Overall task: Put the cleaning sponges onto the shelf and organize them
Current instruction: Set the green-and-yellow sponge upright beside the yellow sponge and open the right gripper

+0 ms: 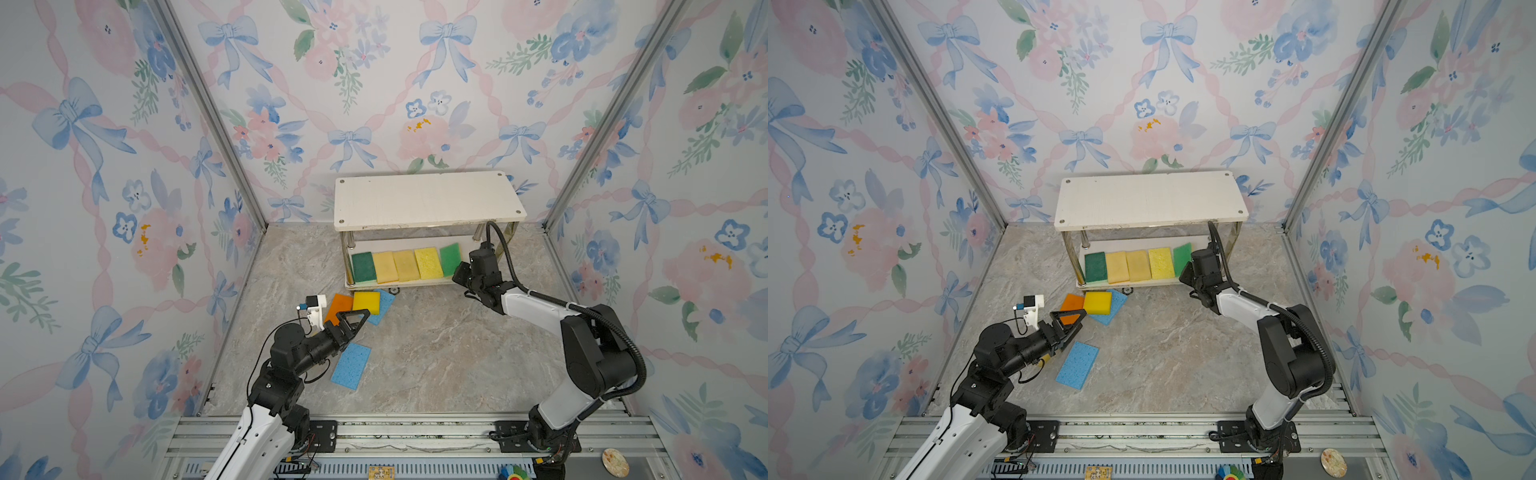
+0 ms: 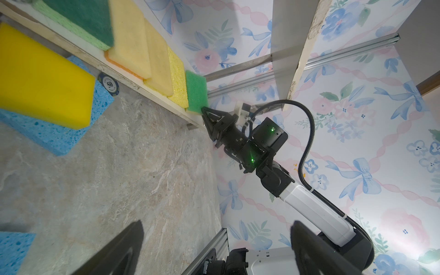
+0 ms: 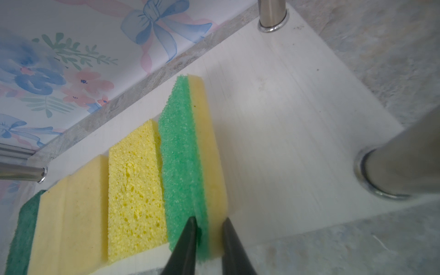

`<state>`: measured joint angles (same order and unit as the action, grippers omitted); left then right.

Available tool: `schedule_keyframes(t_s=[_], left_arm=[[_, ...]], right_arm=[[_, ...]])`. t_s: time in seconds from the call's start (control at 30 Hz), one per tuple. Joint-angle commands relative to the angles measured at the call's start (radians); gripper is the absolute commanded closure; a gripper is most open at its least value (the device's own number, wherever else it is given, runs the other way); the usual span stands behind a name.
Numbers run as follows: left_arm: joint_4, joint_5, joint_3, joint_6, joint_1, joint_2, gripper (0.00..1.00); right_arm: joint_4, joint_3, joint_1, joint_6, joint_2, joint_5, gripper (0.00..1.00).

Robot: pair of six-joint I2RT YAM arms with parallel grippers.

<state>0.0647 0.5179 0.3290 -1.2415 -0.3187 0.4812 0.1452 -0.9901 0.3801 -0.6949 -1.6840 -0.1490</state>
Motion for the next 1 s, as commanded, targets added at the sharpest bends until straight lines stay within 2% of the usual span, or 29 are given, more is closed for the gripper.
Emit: schedule_keyframes(t_s=[0.0,0.23,0.37,0.67,0.97], left_arm=[[-0.003,0.010,-0.001,-0.007,0.009,-0.006,0.02],[-0.002,0.009,-0.009,-0.017,0.009,-0.020,0.02],[-0.003,0.008,-0.010,-0.017,0.011,-0.020,0.02],[-0.002,0.003,-0.024,-0.007,0.010,-0.016,0.02],[-0.034,-0.003,-0.027,-0.007,0.011,-0.047,0.02]], right_arm=[[-0.001,-0.033,-0.010,-0.009,-0.018,0.017,0.68],[-0.020,-0.010,-0.019,-0.020,0.014,0.002,0.46],[-0.026,0.011,-0.023,-0.021,0.024,-0.003,0.39],[-0.011,0.044,-0.028,-0.026,0.120,0.027,0.31],[-0.070,-0.119,-0.082,0.024,-0.039,0.149,0.18]])
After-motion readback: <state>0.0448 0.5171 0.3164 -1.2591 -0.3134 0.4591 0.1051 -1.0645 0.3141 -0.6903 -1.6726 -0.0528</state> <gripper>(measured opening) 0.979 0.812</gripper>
